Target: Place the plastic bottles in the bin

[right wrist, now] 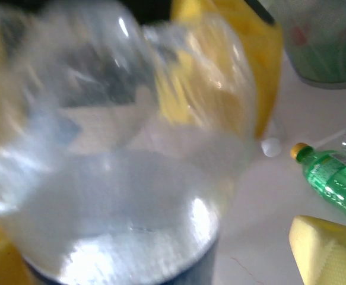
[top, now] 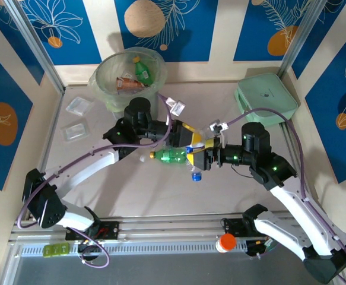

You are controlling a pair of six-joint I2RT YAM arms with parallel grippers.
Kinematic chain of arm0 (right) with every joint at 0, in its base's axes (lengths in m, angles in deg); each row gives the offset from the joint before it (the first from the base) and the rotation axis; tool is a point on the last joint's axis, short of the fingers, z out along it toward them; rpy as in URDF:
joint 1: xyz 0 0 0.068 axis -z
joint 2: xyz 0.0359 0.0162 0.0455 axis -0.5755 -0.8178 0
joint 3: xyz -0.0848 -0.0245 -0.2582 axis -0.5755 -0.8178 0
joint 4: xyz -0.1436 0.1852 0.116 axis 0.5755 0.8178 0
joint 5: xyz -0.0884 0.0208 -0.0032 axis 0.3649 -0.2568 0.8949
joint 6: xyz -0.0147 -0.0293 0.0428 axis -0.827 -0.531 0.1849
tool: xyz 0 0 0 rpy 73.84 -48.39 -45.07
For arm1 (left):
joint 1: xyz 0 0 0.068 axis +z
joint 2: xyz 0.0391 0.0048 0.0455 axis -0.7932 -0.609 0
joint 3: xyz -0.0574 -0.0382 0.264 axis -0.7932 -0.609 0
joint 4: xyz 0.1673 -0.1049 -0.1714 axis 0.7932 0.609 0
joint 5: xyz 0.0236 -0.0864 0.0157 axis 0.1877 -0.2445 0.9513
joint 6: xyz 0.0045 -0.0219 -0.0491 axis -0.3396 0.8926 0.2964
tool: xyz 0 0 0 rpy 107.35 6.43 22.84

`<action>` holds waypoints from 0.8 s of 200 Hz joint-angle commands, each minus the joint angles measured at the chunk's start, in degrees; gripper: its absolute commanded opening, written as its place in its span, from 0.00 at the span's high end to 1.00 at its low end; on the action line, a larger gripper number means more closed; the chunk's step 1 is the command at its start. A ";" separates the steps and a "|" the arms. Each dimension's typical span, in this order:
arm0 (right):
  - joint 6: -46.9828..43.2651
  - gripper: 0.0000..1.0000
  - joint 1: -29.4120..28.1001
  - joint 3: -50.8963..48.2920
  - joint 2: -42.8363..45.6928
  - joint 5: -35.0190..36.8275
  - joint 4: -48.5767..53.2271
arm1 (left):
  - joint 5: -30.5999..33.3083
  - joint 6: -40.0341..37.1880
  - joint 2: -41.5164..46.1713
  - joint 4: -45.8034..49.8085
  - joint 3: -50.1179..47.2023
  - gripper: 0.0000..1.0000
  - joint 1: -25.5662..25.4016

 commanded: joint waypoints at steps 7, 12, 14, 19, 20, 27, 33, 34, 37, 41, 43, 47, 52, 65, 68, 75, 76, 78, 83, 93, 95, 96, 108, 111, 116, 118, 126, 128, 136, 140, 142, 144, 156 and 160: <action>-2.55 0.01 1.20 5.45 3.87 7.57 6.89 | 6.25 2.73 -0.05 3.04 4.05 0.52 6.68; -2.89 0.01 1.57 6.55 4.50 8.07 7.79 | 7.86 2.96 0.05 3.92 4.74 0.53 7.94; -3.03 0.01 1.79 6.99 4.77 8.20 8.03 | 8.47 2.99 -0.01 4.15 5.02 0.52 8.44; -3.16 0.01 2.25 7.96 5.41 8.40 8.47 | 9.96 3.29 -0.10 4.99 5.87 0.52 9.70; -3.18 0.01 2.34 8.06 5.56 8.49 8.55 | 10.28 3.36 -0.15 5.15 6.05 0.52 10.00; -3.12 0.01 3.08 9.39 6.39 8.72 8.87 | 12.04 4.10 -0.48 5.88 7.38 0.52 11.75; -3.32 0.01 3.65 10.51 6.85 9.12 9.21 | 13.43 4.84 -0.91 5.92 8.55 0.53 13.30; -3.35 0.01 3.74 10.70 6.94 9.21 9.27 | 13.60 4.93 -1.00 5.92 8.75 0.53 13.52; -3.39 0.01 4.02 11.28 6.97 9.65 9.51 | 14.15 5.25 -1.24 5.98 9.44 0.52 14.27; -3.38 0.01 4.28 12.21 6.89 10.54 10.10 | 14.95 5.56 -1.69 5.93 10.47 0.52 15.18; -3.35 0.01 4.38 12.67 6.75 11.05 10.47 | 15.29 5.62 -1.89 5.92 11.04 0.52 15.68; -3.33 0.01 4.59 13.63 6.41 11.91 11.18 | 15.93 5.72 -2.42 5.98 12.24 0.53 16.68; -3.36 0.01 4.78 14.91 5.97 12.55 12.06 | 16.68 5.60 -3.20 6.61 14.00 0.54 17.81; -3.96 0.01 5.23 17.35 4.67 12.89 13.70 | 18.89 3.90 -5.56 8.93 19.43 0.58 20.39; -3.94 0.01 5.31 17.73 4.46 12.97 13.99 | 19.66 3.23 -6.03 9.59 20.61 0.59 20.93; -3.91 0.01 5.33 18.25 3.98 12.83 14.17 | 22.01 1.73 -7.01 11.37 23.09 0.63 21.97; -3.95 0.01 5.33 18.26 3.96 12.73 14.17 | 22.46 1.53 -7.16 11.64 23.45 0.63 22.11; -3.96 0.01 5.33 18.27 3.88 12.59 14.13 | 23.17 1.23 -7.44 12.12 24.02 0.63 22.42; -4.02 0.01 5.33 18.20 3.73 12.19 13.89 | 24.58 0.73 -8.09 12.80 25.41 0.65 23.23; -4.05 0.01 5.41 17.84 3.60 11.84 13.56 | 26.68 -0.10 -9.50 12.87 27.60 0.69 24.89; -4.01 0.01 5.41 17.77 3.60 11.80 13.49 | 26.97 -0.15 -9.71 12.97 28.09 0.70 25.18; -4.00 0.01 5.41 17.71 3.55 11.77 13.48 | 27.14 -0.20 -9.88 12.96 28.27 0.70 25.39; -3.88 0.01 5.49 16.95 3.51 11.75 13.04 | 28.55 -0.26 -11.73 13.46 30.56 0.76 27.56; -3.89 0.01 5.50 16.75 3.53 11.72 12.95 | 28.68 -0.25 -12.13 13.43 31.01 0.77 28.08; -3.84 0.01 5.58 16.29 3.54 11.75 12.87 | 29.12 -0.48 -12.84 13.72 31.89 0.78 28.88; -3.76 0.01 5.59 16.21 3.51 11.75 12.83 | 29.43 -0.55 -13.18 14.11 32.30 0.78 29.17; -3.53 0.01 5.63 15.46 3.56 11.93 12.44 | 30.31 -0.93 -14.39 15.34 33.82 0.81 30.25; -3.52 0.01 5.71 15.28 3.52 11.88 12.40 | 30.34 -1.01 -14.67 15.46 34.06 0.82 30.56; -3.40 0.01 5.76 14.49 3.44 11.76 12.07 | 30.53 -1.25 -15.72 15.56 34.87 0.85 31.55; -3.23 0.01 5.76 14.14 3.34 11.75 11.91 | 30.79 -1.35 -16.25 15.87 35.16 0.92 31.98; -3.23 0.01 5.77 13.94 3.40 11.75 11.83 | 30.92 -1.38 -16.45 16.03 35.28 0.95 32.18; -3.21 0.01 5.77 13.72 3.33 11.75 11.74 | 31.11 -1.26 -16.59 16.09 35.30 0.98 32.43; -3.11 0.01 5.82 12.89 2.98 11.75 11.62 | 31.57 -1.13 -17.86 15.70 35.31 1.00 33.60; -3.11 0.01 5.85 12.62 2.85 11.75 11.62 | 31.60 -1.05 -18.29 15.68 35.39 1.00 34.01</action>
